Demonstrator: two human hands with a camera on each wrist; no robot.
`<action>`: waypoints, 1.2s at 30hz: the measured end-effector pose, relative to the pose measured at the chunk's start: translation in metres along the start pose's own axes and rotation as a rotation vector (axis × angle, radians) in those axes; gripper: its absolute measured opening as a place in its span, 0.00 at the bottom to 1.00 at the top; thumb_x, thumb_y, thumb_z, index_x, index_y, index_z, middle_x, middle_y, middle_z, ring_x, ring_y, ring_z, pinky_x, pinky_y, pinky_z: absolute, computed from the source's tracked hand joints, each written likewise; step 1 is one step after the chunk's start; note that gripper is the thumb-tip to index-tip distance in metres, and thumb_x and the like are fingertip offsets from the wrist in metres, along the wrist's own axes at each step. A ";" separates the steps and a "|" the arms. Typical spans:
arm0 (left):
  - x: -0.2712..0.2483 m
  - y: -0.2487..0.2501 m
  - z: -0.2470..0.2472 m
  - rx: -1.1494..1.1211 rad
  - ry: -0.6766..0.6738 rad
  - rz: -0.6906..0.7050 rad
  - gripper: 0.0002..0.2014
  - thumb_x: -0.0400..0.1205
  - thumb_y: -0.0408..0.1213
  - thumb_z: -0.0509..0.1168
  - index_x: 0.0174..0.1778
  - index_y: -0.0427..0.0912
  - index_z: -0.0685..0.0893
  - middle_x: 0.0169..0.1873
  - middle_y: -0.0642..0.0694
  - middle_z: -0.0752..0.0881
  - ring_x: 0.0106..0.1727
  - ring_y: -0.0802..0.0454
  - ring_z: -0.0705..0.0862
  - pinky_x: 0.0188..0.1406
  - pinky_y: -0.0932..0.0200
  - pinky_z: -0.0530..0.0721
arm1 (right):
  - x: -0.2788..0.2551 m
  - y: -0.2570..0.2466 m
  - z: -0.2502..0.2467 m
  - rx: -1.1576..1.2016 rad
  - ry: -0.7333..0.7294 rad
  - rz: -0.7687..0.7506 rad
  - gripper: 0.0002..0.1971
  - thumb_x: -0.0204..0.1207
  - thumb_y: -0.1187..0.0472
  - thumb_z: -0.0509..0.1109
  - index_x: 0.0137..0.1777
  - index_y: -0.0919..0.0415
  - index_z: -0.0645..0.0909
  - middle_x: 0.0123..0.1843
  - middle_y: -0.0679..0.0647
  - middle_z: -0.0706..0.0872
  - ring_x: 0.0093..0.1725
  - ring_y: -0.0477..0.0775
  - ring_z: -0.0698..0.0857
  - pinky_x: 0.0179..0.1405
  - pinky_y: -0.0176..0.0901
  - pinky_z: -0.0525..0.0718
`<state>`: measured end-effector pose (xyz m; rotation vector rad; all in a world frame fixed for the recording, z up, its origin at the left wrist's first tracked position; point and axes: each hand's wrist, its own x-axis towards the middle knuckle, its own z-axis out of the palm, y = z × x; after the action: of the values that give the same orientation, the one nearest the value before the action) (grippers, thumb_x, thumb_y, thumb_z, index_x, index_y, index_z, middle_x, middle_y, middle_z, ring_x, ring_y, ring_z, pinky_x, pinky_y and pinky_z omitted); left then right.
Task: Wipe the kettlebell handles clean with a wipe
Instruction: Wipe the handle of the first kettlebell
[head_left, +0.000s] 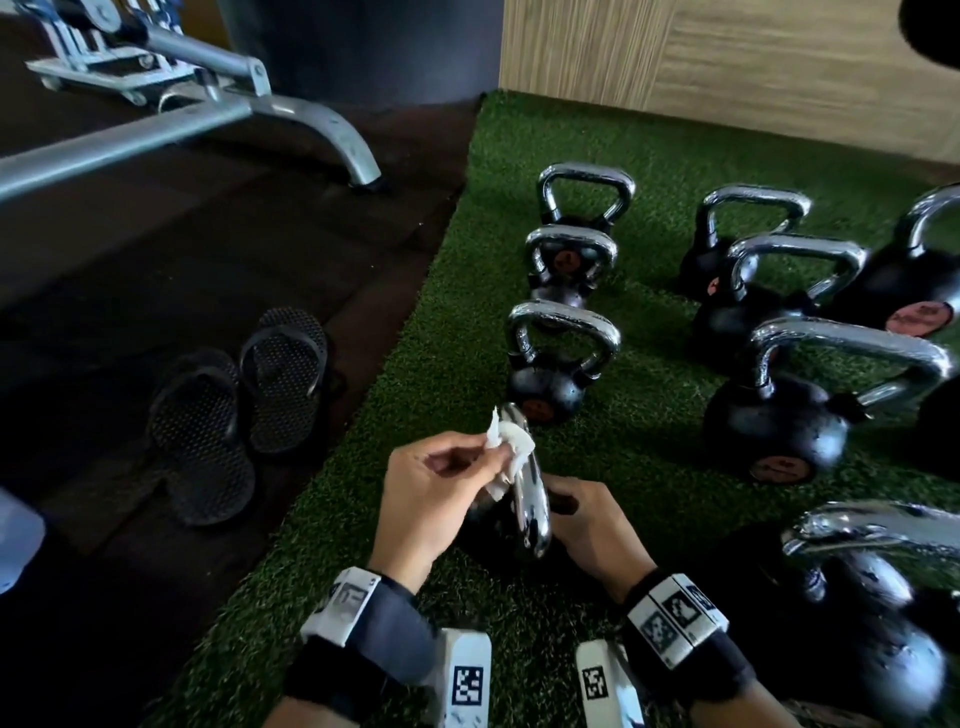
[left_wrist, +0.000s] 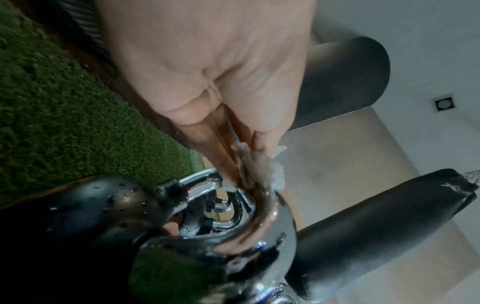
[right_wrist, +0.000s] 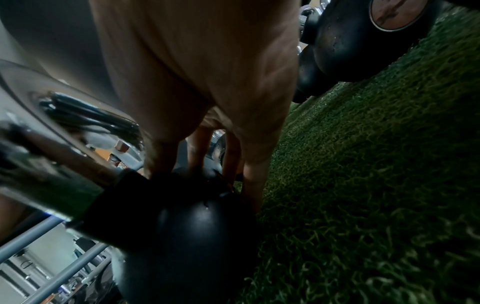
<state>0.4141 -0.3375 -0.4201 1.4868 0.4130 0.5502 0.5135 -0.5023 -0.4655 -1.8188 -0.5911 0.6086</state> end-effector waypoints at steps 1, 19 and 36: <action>-0.005 -0.001 0.000 -0.022 -0.042 -0.023 0.10 0.68 0.49 0.83 0.39 0.49 0.95 0.36 0.45 0.95 0.39 0.50 0.94 0.42 0.54 0.92 | 0.000 0.000 -0.002 -0.014 -0.006 -0.008 0.10 0.75 0.54 0.78 0.54 0.38 0.91 0.49 0.38 0.94 0.49 0.34 0.90 0.46 0.26 0.83; -0.047 -0.017 -0.024 0.074 -0.351 0.022 0.07 0.78 0.27 0.78 0.51 0.36 0.95 0.39 0.42 0.95 0.34 0.40 0.92 0.36 0.46 0.91 | 0.000 0.004 0.000 0.042 -0.006 0.063 0.19 0.70 0.51 0.83 0.61 0.48 0.90 0.56 0.46 0.93 0.60 0.46 0.90 0.65 0.52 0.86; -0.036 0.001 -0.042 -0.232 -0.122 -0.244 0.14 0.66 0.43 0.83 0.46 0.45 0.95 0.44 0.40 0.94 0.43 0.47 0.93 0.42 0.60 0.91 | -0.013 -0.074 -0.027 -0.225 0.277 -0.272 0.17 0.74 0.64 0.80 0.55 0.39 0.91 0.51 0.39 0.92 0.51 0.38 0.90 0.53 0.28 0.83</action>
<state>0.3605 -0.3240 -0.4239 1.2190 0.4136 0.3008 0.5137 -0.5072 -0.3859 -1.9448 -0.7235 0.1062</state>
